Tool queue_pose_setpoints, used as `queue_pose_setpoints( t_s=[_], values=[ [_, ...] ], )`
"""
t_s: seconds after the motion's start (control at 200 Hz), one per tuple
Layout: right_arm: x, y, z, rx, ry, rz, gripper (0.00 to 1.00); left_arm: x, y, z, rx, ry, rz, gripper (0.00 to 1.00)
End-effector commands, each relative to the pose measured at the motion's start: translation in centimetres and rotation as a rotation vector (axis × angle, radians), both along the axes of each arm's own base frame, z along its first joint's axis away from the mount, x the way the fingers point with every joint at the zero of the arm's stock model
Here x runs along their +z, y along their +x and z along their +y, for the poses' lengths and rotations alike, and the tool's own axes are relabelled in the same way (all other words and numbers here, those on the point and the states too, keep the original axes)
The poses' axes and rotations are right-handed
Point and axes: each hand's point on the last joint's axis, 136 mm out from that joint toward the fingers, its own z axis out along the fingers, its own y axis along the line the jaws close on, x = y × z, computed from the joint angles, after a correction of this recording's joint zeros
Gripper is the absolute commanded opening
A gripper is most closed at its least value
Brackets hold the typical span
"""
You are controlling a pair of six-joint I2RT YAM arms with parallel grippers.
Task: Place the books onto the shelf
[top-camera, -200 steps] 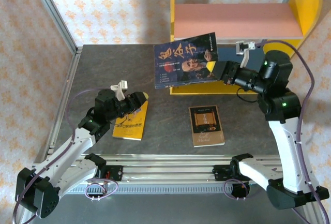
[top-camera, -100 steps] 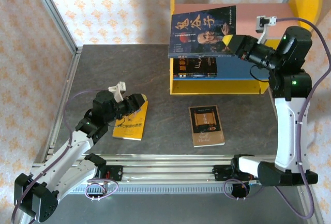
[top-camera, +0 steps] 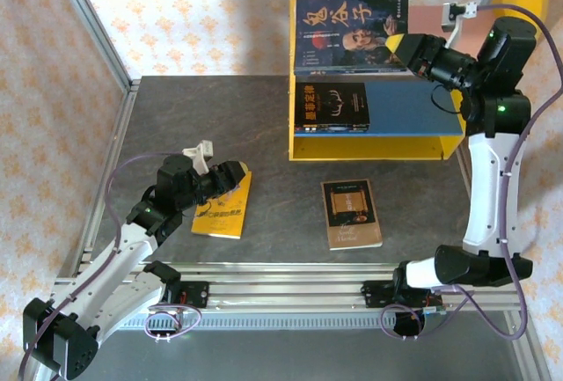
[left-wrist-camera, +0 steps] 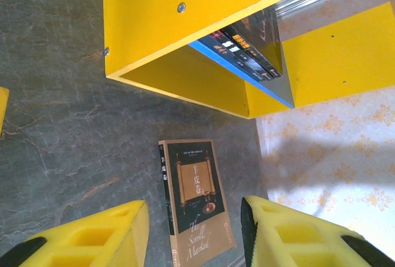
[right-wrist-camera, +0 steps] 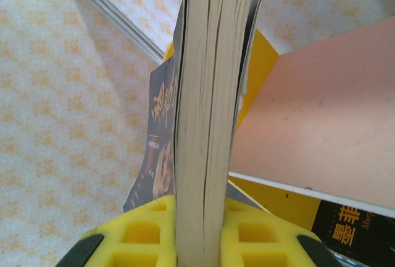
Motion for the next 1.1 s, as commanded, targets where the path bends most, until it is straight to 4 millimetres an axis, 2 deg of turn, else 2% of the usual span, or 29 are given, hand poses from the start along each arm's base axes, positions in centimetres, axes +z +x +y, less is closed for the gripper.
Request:
queue_pose_setpoints(
  t_s=[0.0, 0.185, 0.39, 0.681, 1.096],
  values=[
    [2.9, -0.6, -0.7, -0.008, -0.007, -0.111, 0.00, 1.8, 0.2, 0.3, 0.006, 0.017, -0.052, 0.42],
    [2.9, 0.3, -0.9, 0.009, -0.007, -0.105, 0.00, 1.9, 0.2, 0.4, 0.006, 0.028, -0.053, 0.42],
    [1.8, 2.3, -0.9, 0.038, -0.008, -0.079, 0.00, 2.2, 0.4, 0.2, -0.004, 0.038, -0.052, 0.43],
    [0.0, 6.0, -1.2, 0.078, -0.014, -0.011, 0.00, 2.5, 0.5, 0.4, -0.004, 0.058, -0.054, 0.43],
    [-2.6, 7.8, 0.9, 0.097, -0.066, 0.052, 0.00, 2.1, 0.4, 0.7, -0.001, 0.070, -0.051, 0.43]
  ],
)
